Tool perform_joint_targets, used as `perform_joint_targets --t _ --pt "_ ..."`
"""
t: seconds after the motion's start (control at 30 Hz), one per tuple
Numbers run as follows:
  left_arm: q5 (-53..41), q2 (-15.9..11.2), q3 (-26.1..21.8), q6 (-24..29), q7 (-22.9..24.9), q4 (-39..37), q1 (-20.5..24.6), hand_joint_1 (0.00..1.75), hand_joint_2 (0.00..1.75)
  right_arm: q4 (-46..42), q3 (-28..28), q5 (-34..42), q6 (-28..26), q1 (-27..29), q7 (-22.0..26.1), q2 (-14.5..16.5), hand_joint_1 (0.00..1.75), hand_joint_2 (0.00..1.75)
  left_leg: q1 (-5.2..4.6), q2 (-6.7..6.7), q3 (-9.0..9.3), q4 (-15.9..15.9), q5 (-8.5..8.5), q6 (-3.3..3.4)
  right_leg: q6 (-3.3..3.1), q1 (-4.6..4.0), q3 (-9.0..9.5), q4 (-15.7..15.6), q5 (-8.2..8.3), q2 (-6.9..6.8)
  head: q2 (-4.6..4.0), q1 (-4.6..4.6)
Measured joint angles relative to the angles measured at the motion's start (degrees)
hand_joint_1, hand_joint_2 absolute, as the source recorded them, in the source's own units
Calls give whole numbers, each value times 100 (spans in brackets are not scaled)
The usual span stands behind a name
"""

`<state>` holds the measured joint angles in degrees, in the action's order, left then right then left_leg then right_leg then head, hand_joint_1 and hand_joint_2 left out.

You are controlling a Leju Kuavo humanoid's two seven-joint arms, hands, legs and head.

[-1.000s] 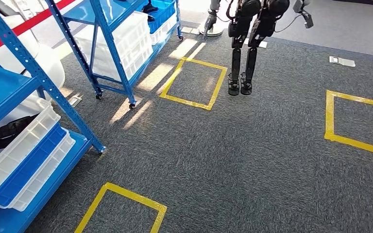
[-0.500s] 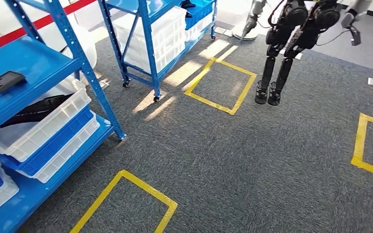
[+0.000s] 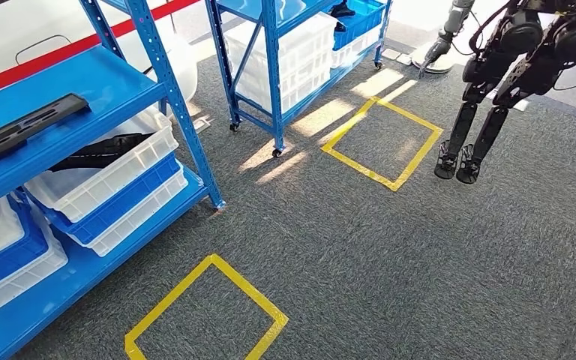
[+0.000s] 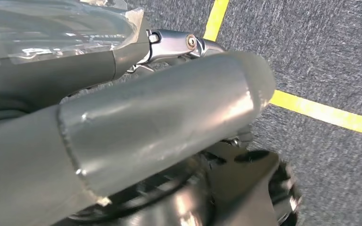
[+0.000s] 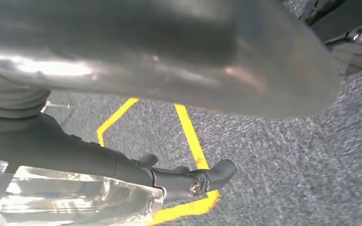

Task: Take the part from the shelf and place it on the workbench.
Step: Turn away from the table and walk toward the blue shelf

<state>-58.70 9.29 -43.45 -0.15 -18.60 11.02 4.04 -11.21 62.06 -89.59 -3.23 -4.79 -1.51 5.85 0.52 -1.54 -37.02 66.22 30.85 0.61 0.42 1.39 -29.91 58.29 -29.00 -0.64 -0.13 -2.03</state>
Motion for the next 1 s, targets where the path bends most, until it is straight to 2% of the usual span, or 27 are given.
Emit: perform_joint_targets --t 0.07,0.1,0.13,0.17,0.2,0.23,0.3,0.33,0.37,0.4,0.43,0.47,0.53,0.57,0.6,0.63,0.67,0.73,0.77,0.8,0.83,0.87,0.9,0.93,1.0 --pt "-2 3 0 -3 1 0 8 0 0 0 -2 0 4 20 2 0 0 0 9 95 -354 694 281 -27 -37 -29 -4 0 -17 -145 0 -9" --pt "-3 4 0 -4 1 0 4 0 0 0 -2 0 4 24 3 0 0 0 10 110 -439 845 294 -24 -48 -41 -3 1 -25 -215 0 -10" --pt "-3 4 0 -5 1 0 -2 0 0 0 -4 0 5 22 3 0 0 0 8 126 -412 778 201 -7 -59 -53 2 1 -34 -283 0 -10" --pt "-3 4 -1 -5 1 0 -6 0 0 0 -6 0 7 16 4 1 0 0 2 151 -290 534 42 21 -69 -66 12 1 -42 -342 0 -11" --pt "-3 3 -1 -5 1 1 -4 0 0 0 -8 0 8 10 4 5 0 0 -20 247 -86 146 -153 76 -78 -79 27 0 -51 -399 0 -10" --pt "-3 -2 -1 -5 0 2 5 0 0 1 -12 0 12 5 5 14 0 0 -56 411 114 -232 -289 140 -73 -106 42 0 -66 -460 0 -5" --pt "-3 -11 -1 -4 -1 4 31 0 0 2 -24 0 28 -5 7 27 0 0 -139 650 334 -681 -392 237 -45 -121 64 -3 -94 -574 0 -8" --pt "-3 -14 -1 -3 -1 4 40 0 0 2 -36 0 42 -8 9 32 0 0 -165 662 342 -726 -376 256 -23 -124 77 -12 -104 -641 0 -9" --pt "-3 -13 -1 -3 -1 3 43 0 0 2 -51 0 55 -12 10 34 0 0 -176 584 339 -751 -388 264 -7 -118 98 -31 -109 -707 0 -18" --pt "-3 -7 -1 -3 -2 3 36 0 0 2 -68 0 69 -16 12 36 0 0 -157 504 369 -807 -426 266 16 -124 110 -19 -126 -703 0 -13" --pt "-3 -3 -1 -3 -2 2 32 0 0 1 -81 0 80 -17 15 37 0 0 -129 420 404 -873 -471 278 26 -128 86 67 -184 -599 0 -6" --pt "-3 3 -2 -3 -3 2 32 0 0 1 -91 0 91 -16 19 37 0 0 -98 335 435 -937 -516 288 25 -130 4 261 -289 -434 0 7" --pt "-3 12 -5 -3 -5 2 45 0 0 0 -98 1 107 2 25 28 0 0 -57 155 456 -995 -567 304 2 -105 -322 940 -582 -89 0 32" --pt "-4 14 -7 -3 -7 2 48 0 0 0 -99 1 111 14 25 22 0 0 -53 61 452 -993 -571 304 8 -90 -494 1271 -687 -23 0 38" --pt "-7 18 -8 -4 -7 2 44 0 0 0 -101 2 113 25 25 14 0 0 -49 -37 454 -990 -573 298 36 -76 -607 1461 -715 3 0 38" --pt "-9 21 -9 -5 -7 2 36 0 0 0 -102 2 114 33 25 7 0 0 -44 -131 458 -986 -572 290 86 -62 -630 1452 -652 15 0 38" --pt "-13 25 -10 -7 -7 2 28 0 0 0 -105 2 116 33 25 -1 0 0 -34 -224 465 -978 -570 274 153 -43 -546 1208 -499 38 0 38" --pt "-17 31 -11 -9 -8 2 22 0 0 1 -115 1 121 26 29 -11 0 0 -19 -378 461 -936 -551 212 272 17 -245 438 -140 222 0 44" --pt "-19 32 -12 -9 -8 2 22 0 0 2 -124 1 125 22 32 -12 0 0 -21 -439 446 -903 -533 172 277 31 -140 151 -19 296 0 50" --pt "-19 31 -13 -9 -8 2 21 0 0 3 -135 0 128 17 36 -10 0 0 -27 -486 426 -878 -519 139 251 32 -84 14 31 350 0 48" --pt "-19 28 -14 -9 -8 2 17 0 0 4 -146 0 132 11 38 -8 0 0 -27 -524 408 -866 -514 111 199 16 -72 -8 37 340 0 48" --pt "-19 24 -18 -9 -8 2 10 0 0 4 -161 0 137 4 39 -3 0 0 -18 -560 391 -858 -513 88 140 11 -61 -13 51 279 0 43" --pt "-19 20 -24 -8 -7 2 0 0 0 4 -175 0 145 -5 39 -1 0 0 -8 -518 376 -837 -502 69 103 14 -44 -16 59 236 0 38" --pt "-19 15 -30 -8 -7 2 -6 0 0 3 -190 0 155 -9 39 4 0 0 -2 -406 340 -757 -451 46 66 18 -41 -19 67 186 0 28" --pt "-19 12 -38 -7 -6 2 0 0 0 2 -208 0 174 -2 39 10 0 0 -3 -87 126 -283 -170 2 11 5 -37 -25 66 66 0 1"
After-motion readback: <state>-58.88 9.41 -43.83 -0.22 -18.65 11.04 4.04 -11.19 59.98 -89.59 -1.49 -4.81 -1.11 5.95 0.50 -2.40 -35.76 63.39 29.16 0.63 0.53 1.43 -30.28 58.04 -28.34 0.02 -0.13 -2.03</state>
